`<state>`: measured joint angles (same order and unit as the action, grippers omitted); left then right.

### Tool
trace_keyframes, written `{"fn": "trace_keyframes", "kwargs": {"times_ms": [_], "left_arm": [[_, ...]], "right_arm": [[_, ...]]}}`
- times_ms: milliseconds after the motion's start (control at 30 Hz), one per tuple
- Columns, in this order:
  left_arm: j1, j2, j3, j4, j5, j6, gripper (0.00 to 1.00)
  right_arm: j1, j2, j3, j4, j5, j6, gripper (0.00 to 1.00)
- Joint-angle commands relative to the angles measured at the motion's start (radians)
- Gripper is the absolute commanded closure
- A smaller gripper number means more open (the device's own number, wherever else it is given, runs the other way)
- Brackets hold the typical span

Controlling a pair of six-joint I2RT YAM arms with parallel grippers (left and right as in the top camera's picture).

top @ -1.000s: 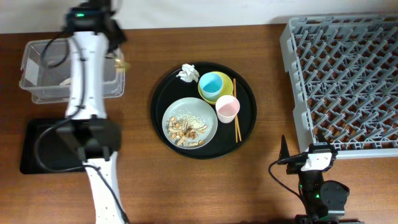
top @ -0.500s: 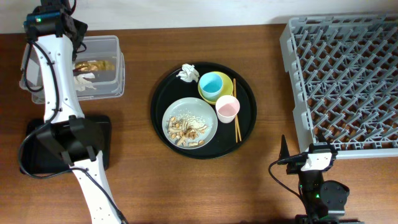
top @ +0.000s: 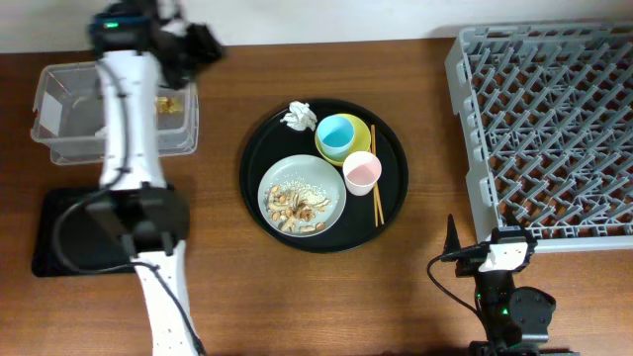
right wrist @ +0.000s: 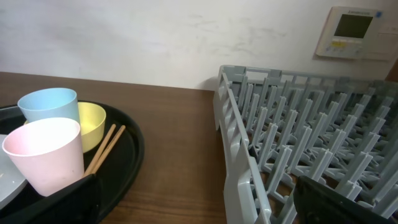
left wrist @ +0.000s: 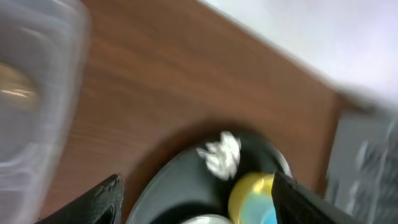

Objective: Sort waste into correct bins and load items into the dishwasher rack
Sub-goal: 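Reach the left gripper to the remaining white tissue and grasp it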

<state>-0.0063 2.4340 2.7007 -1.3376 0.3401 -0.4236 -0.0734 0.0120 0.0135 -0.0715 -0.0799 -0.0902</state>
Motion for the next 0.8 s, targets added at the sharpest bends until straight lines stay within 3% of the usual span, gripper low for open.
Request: {"fn": "trace_keyframes", "kwargs": {"times_ms": [0,167,333,400,767], "left_arm": [[-0.143,0.060,0.013,-0.038,-0.138,0.119,0.18],[-0.278,0.142,0.013,-0.039,-0.297,0.045,0.20],[-0.345,0.228,0.013,0.005,-0.349,-0.065,0.38],[-0.357,0.260,0.013,0.014,-0.364,-0.132,0.38],[-0.360,0.348,0.013,0.090,-0.407,-0.240,0.39]], "right_arm": [[-0.006,-0.004,-0.008,-0.001,0.005,-0.007,0.02],[-0.006,-0.004,-0.008,-0.001,0.005,-0.007,0.02],[-0.006,-0.004,-0.008,-0.001,0.005,-0.007,0.02],[-0.006,-0.004,-0.008,-0.001,0.005,-0.007,0.02],[-0.006,-0.004,-0.008,-0.001,0.005,-0.007,0.02]]}}
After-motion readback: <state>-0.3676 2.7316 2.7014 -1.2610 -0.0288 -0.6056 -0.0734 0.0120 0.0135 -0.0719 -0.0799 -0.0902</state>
